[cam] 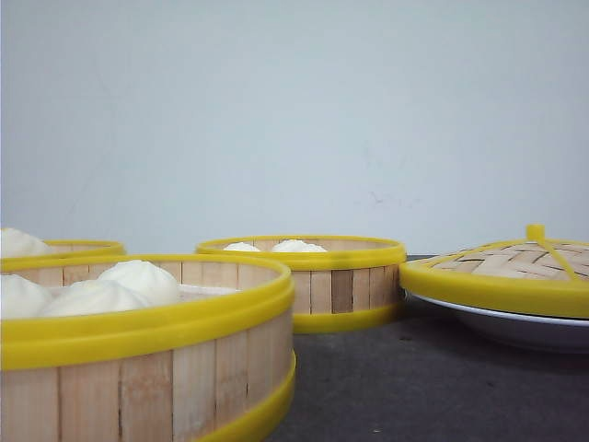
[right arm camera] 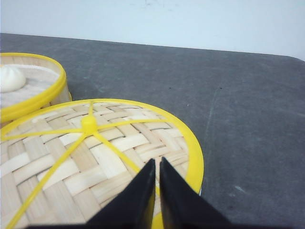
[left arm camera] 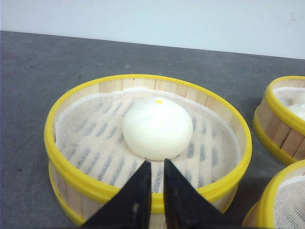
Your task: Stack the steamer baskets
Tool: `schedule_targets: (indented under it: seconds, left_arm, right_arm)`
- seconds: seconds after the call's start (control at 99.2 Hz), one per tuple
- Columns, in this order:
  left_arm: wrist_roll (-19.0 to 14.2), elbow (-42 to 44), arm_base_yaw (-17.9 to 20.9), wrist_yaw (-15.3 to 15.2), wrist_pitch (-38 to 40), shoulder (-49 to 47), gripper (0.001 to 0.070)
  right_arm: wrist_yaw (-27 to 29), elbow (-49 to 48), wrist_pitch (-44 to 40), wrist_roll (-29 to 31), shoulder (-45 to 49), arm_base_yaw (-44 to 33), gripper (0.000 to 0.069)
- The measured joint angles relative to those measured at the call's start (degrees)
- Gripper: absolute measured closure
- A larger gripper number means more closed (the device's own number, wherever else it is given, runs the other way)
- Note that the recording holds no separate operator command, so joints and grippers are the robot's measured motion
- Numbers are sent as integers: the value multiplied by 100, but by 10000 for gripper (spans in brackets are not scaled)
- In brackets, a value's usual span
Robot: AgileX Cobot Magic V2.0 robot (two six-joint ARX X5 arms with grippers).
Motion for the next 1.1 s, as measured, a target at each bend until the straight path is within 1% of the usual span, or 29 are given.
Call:
schedule_targets:
  seconds: [1.099]
  left_arm:
    - [0,0,0,0,0,0,691]
  right_arm:
    - [0,0,0,0,0,0,681]
